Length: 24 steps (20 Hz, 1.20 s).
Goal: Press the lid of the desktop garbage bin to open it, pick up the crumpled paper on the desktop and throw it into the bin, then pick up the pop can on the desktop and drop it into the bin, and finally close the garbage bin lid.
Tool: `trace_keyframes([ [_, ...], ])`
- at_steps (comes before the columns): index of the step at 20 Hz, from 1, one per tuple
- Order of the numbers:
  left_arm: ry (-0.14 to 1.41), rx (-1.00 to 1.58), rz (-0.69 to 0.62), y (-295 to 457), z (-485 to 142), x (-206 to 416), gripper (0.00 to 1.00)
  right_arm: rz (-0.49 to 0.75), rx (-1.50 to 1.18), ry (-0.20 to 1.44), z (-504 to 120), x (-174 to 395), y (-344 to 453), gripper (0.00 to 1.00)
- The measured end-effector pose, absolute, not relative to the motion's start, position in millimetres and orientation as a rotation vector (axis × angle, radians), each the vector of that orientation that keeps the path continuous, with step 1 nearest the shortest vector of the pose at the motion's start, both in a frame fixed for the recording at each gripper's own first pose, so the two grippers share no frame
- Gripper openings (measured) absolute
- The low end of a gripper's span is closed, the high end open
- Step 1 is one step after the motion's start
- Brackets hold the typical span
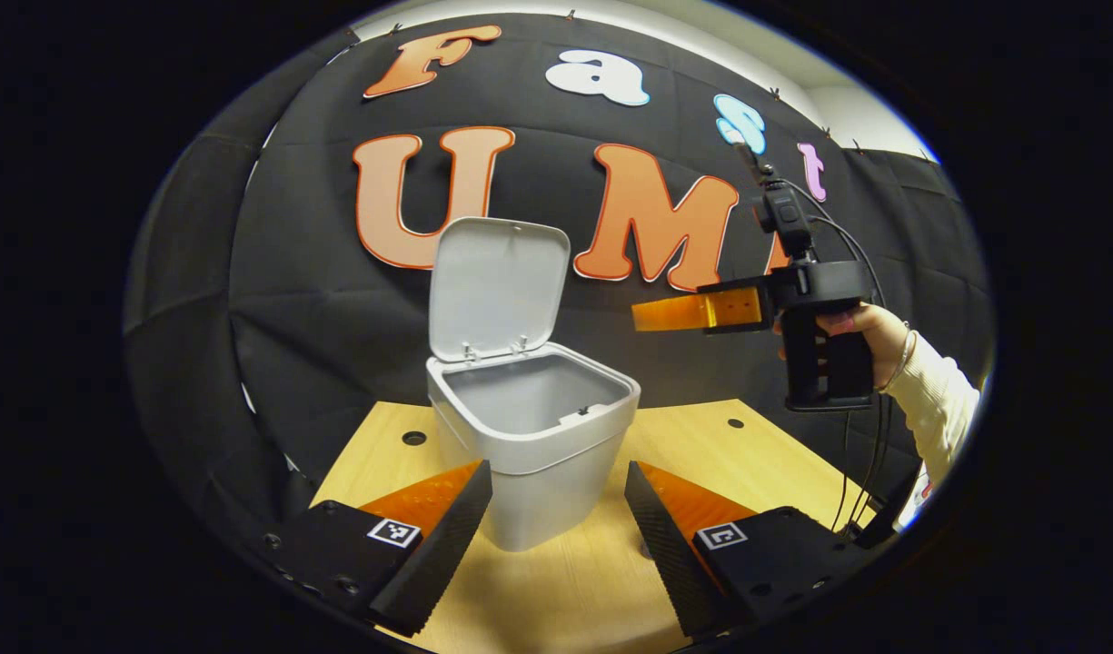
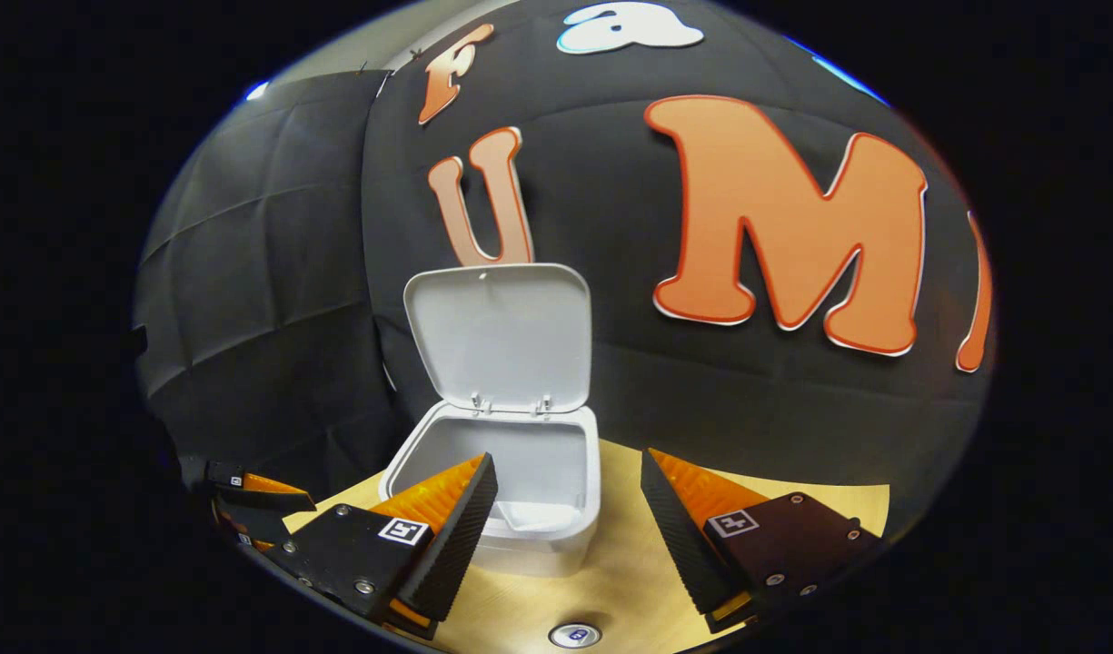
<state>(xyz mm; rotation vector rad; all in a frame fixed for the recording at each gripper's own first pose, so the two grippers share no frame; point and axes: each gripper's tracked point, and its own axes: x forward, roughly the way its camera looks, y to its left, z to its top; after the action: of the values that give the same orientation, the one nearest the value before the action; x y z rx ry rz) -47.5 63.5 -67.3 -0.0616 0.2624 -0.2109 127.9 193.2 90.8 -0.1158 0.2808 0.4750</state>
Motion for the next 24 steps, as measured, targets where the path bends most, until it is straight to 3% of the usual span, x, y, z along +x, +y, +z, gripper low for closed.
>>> trace_keyframes([
  [11,0.350,-0.034,-0.389,-36.0,-108.8,-23.4,0.94,0.240,-0.169,0.168,120.3,78.7,48.7,0.95],
  [19,0.434,-0.001,-0.498,-103.3,-154.5,-14.7,0.95,0.101,-0.102,0.212,101.6,44.6,-38.4,0.95],
  [24,0.570,0.022,-0.537,-129.0,-207.9,-15.2,0.97,0.047,-0.087,0.248,87.9,29.7,-75.8,0.95],
])
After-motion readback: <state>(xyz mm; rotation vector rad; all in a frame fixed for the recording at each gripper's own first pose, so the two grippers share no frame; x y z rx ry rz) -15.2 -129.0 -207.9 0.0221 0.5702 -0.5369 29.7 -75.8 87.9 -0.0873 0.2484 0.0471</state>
